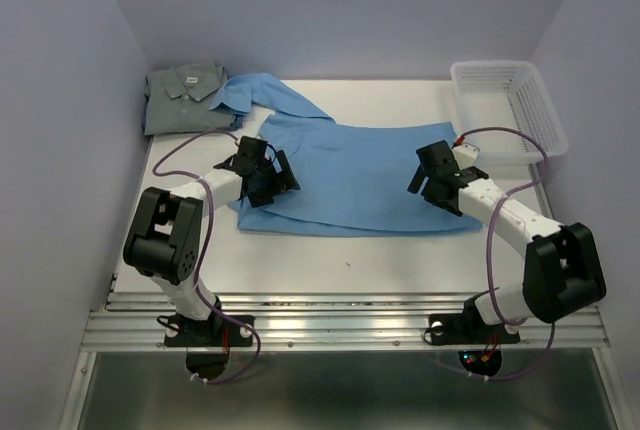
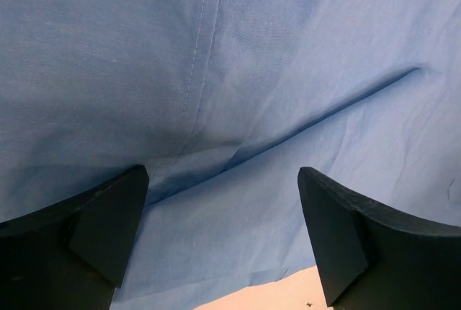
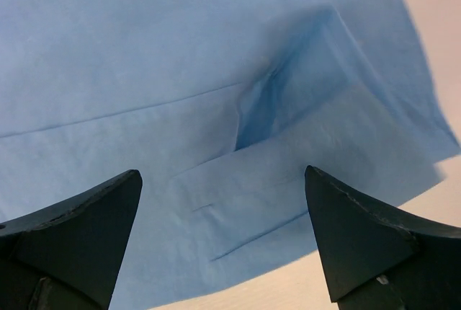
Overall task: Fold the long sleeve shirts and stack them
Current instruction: Fold the shirt
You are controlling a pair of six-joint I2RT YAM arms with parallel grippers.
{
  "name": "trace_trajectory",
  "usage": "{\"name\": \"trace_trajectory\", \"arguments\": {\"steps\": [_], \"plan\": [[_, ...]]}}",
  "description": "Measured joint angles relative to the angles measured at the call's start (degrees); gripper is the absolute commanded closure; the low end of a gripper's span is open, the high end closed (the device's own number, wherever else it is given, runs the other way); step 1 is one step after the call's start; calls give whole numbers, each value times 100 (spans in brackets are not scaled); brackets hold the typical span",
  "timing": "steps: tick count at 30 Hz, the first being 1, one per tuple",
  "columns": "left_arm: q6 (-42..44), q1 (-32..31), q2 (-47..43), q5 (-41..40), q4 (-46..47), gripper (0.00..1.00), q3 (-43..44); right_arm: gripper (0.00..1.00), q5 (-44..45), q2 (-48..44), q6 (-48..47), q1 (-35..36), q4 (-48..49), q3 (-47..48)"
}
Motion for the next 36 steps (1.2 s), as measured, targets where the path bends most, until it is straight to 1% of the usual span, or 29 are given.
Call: {"name": "trace_trajectory", "arguments": {"steps": [4, 6, 9, 13, 17, 20, 23, 26, 29, 32, 33, 35, 36], "plan": [[4, 7, -81, 17, 13, 1, -79, 0, 175, -459, -7, -481, -101, -308], [11, 7, -195, 44, -59, 1, -160, 0, 284, -549, -7, -671, -162, -385], [17, 9, -424, 127, -210, 1, -221, 0, 319, -625, -37, -739, -186, -409], [66, 7, -890, 166, -365, 1, -238, 0, 286, -951, -90, -763, -146, -463], [114, 7, -1169, 44, -444, 1, -221, 0, 66, -1152, -297, -1193, -52, -664], [131, 7, -1134, -70, -533, 1, -162, 0, -234, -997, -621, -1521, 74, -774], [138, 7, -1071, -146, -542, 1, -101, 0, -509, -737, -911, -1641, 293, -787], [144, 7, -911, -201, -542, 1, 22, 4, -791, -323, -1182, -1722, 621, -785], [146, 9, -723, -245, -520, 1, 131, 7, -951, 17, -1340, -1816, 750, -778], [146, 9, -629, -278, -520, 1, 142, 20, -1001, 269, -1410, -1891, 804, -778], [146, 9, -610, -282, -520, 1, 142, 31, -1010, 310, -1421, -1904, 809, -778], [144, 35, -597, -295, -525, 1, 142, 40, -1014, 337, -1427, -1910, 833, -778], [146, 44, -597, -299, -522, 1, 142, 50, -1014, 339, -1440, -1910, 839, -776]]}}
